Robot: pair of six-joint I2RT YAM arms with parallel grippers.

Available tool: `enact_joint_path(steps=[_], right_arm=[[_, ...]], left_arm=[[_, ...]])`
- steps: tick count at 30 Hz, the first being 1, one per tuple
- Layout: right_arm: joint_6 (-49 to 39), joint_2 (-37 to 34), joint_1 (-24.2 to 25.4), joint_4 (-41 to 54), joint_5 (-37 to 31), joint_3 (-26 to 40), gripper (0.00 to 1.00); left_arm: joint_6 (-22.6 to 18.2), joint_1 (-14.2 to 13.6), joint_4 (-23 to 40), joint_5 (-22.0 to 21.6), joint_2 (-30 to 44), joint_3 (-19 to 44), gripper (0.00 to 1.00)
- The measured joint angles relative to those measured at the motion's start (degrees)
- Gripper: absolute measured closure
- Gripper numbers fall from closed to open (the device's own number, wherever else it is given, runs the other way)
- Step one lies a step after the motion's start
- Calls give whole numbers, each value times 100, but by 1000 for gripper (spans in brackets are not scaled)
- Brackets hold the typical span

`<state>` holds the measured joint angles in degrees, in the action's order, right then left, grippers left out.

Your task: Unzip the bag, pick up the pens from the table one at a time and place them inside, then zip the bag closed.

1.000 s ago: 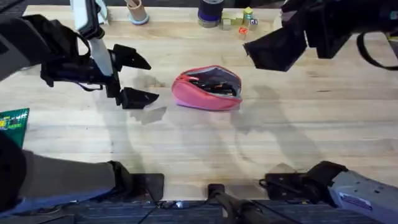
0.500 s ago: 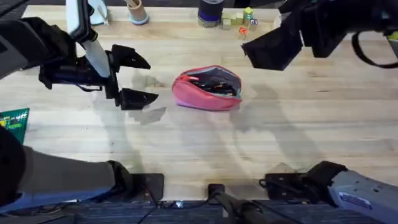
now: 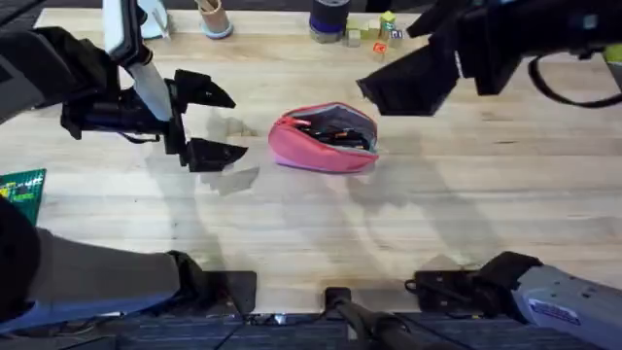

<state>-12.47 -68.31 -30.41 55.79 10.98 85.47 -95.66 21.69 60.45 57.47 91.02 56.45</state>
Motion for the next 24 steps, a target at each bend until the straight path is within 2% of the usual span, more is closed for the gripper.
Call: enact_joint_path(steps=[8,12,24], right_arm=[[957,-463,-16,-52,439,0,5],[1164,-615,-24,-80,645,0,5],[2129,-975,-24,-326,795,0,5]], left_arm=[[0,0,0,-1,0,0,8],[0,0,0,0,0,0,7],[0,0,0,0,0,0,8]])
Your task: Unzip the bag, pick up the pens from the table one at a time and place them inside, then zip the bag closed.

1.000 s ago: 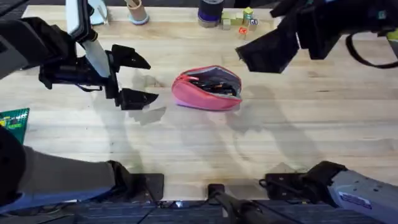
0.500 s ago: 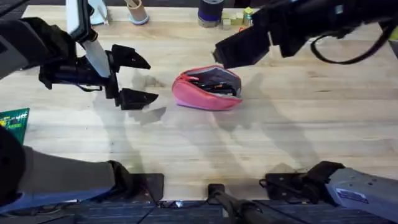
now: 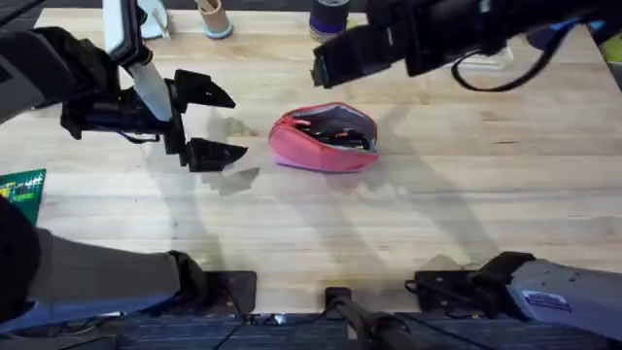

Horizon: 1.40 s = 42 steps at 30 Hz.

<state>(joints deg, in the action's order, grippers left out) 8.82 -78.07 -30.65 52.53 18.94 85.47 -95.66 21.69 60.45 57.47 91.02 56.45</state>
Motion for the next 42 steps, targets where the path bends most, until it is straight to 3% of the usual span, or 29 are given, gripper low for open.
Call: enact_joint_path(steps=[1,5,14,34,42], right_arm=[[544,-171,0,-2,2,0,5],[1393,-365,0,-46,2,0,5],[2789,-588,-13,-149,-28,0,5],[3046,-1707,-449,-182,-459,0,5],[3060,-2190,-675,-638,-476,0,5]], left_arm=[[0,0,0,0,0,0,8],[0,0,0,0,0,0,8],[0,0,0,0,0,0,8],[0,0,0,0,0,0,7],[0,0,0,0,0,0,8]])
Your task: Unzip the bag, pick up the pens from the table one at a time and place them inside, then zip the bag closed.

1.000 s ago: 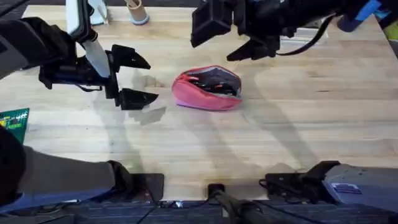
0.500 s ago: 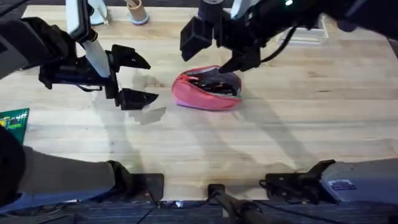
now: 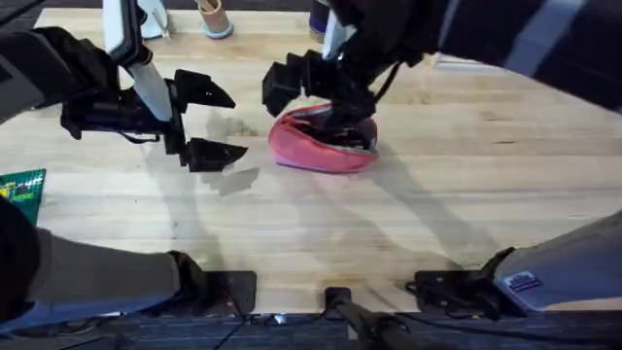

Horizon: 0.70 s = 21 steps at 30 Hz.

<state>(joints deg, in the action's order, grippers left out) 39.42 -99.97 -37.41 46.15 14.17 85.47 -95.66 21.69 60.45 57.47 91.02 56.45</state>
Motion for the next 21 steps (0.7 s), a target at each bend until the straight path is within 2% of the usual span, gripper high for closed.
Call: enact_joint_path(steps=[8,21], right_arm=[[4,-352,-35,-256,0,0,6],[174,-392,-108,-541,-1,0,6]], left_arm=[[0,0,0,0,0,0,8],[0,0,0,0,0,0,8]])
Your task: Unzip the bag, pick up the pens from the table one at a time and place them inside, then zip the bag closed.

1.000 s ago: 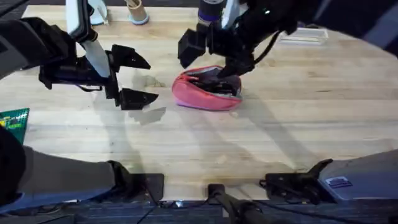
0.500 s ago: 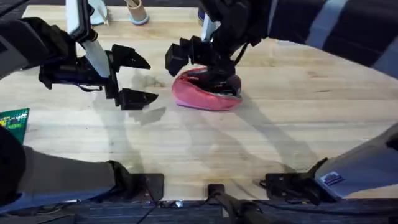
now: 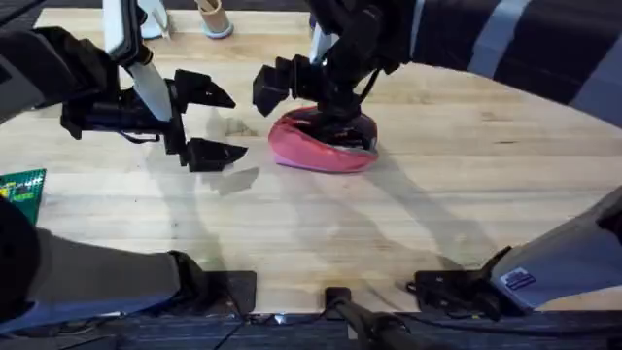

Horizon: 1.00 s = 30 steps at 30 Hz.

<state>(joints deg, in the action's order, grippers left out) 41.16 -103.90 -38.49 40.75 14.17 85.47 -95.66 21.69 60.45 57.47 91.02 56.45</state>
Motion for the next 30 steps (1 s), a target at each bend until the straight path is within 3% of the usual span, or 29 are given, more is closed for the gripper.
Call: enact_joint_path(steps=[12,15,25,28,30], right_arm=[[258,-219,-110,-179,0,0,5],[283,-263,-110,-209,-1,0,46],[346,-264,-110,-218,-1,0,376],[361,-264,-110,-216,0,0,536],[415,-264,-110,-220,3,0,723]], left_arm=[[0,0,0,0,0,0,6],[0,0,0,0,0,0,7],[0,0,0,0,0,0,8],[0,0,0,0,0,0,8],[0,0,0,0,0,0,8]])
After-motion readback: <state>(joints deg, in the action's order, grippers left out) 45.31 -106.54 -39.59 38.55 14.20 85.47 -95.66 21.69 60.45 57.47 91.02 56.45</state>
